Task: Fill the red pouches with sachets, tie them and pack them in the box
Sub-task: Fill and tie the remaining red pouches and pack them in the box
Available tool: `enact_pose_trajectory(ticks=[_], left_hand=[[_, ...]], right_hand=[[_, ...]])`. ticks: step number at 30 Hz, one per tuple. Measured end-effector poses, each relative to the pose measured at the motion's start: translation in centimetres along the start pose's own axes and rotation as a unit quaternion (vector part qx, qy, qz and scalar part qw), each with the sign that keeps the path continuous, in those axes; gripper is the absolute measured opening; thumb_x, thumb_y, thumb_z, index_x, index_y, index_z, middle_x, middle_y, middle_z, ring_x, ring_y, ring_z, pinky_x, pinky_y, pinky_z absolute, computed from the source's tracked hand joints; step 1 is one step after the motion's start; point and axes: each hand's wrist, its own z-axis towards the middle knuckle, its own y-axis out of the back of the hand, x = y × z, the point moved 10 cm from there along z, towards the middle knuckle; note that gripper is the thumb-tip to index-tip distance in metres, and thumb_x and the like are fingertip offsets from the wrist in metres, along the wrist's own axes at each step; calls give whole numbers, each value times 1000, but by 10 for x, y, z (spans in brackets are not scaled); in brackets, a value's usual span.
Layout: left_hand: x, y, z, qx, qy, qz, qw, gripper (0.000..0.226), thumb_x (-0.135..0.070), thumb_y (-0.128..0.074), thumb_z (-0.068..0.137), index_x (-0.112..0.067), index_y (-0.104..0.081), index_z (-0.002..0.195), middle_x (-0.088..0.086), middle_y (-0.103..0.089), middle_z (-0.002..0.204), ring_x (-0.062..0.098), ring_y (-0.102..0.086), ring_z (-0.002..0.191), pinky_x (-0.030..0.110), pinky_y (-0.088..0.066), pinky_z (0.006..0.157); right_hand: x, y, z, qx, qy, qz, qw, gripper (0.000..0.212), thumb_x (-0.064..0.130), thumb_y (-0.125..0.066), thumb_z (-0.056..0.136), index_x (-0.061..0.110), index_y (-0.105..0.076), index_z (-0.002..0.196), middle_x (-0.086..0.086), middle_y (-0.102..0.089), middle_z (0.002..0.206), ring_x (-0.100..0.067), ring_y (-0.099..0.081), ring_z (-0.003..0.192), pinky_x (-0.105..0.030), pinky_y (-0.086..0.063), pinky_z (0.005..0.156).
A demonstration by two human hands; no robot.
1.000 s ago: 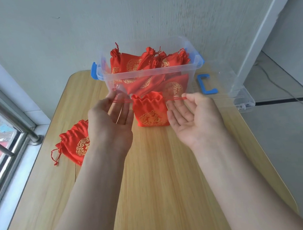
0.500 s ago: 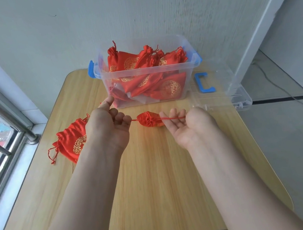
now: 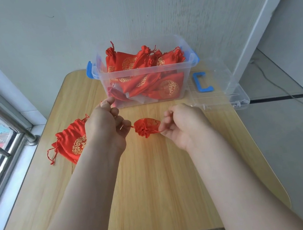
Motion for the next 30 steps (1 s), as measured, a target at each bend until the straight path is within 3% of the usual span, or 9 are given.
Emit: enact_pose_trajectory(ticks=[2,5,9,12,14,18,21,25,30], left_hand=[[0,-2,0,20,5,30,999,27,-27,-50,112,-21,-76,106,-6,-46,62,9,-32,41,23,-41,47],[8,-12,1,78,32,80,993,21,-17,-52,109,-15,-73,107,-4,-41,61,10,-25,44,23,-26,41],[18,-25,-3,130,34,181,974,19,0,-48,103,1,-65,113,5,-61,67,12,-33,50,23,-32,44],[21,-30,-10,170,-1,291,941,17,8,-62,96,4,-63,112,17,-73,97,20,-44,64,30,-39,55],[22,-31,-11,195,-20,346,918,10,7,-59,100,2,-67,104,16,-79,107,29,-50,76,36,-43,64],[25,-31,-12,222,-30,396,890,15,3,-53,105,4,-68,106,15,-81,102,31,-58,86,40,-46,74],[28,-36,-16,250,-33,404,880,13,2,-55,105,0,-67,100,15,-82,99,32,-63,88,42,-46,79],[30,-43,-20,274,-52,414,867,13,-9,-56,109,0,-59,119,4,-83,98,25,-72,81,35,-46,70],[26,-50,-27,290,-77,406,863,16,-13,-56,110,0,-62,118,9,-82,97,20,-69,70,30,-42,62]], right_hand=[[3,-2,0,25,25,-92,995,22,1,-38,108,1,-58,117,-10,-67,73,-22,-70,58,-40,-65,59],[4,-6,-1,50,71,-260,962,28,9,-40,109,4,-56,132,-9,-78,78,-31,-80,79,-47,-68,74],[9,-10,3,41,136,-369,918,14,16,-43,107,17,-57,105,-10,-80,95,-30,-79,87,-51,-66,85],[8,-11,9,35,151,-394,906,18,23,-42,104,17,-55,115,-11,-76,106,-31,-77,92,-51,-66,83],[7,-12,9,43,149,-406,901,29,27,-42,98,16,-54,122,-12,-74,108,-33,-76,93,-51,-66,83],[7,-10,9,48,140,-427,892,50,37,-37,77,15,-52,120,-12,-73,110,-33,-75,96,-52,-64,85],[13,-13,3,45,161,-446,879,36,30,-45,92,14,-57,122,-10,-73,111,-30,-74,98,-45,-63,84],[31,-14,-4,27,236,-430,871,21,30,-61,104,18,-77,99,-1,-80,97,-24,-74,95,-42,-61,85],[35,-5,-6,27,216,-379,899,27,27,-73,99,18,-78,74,-6,-80,84,-23,-76,91,-31,-56,75]])
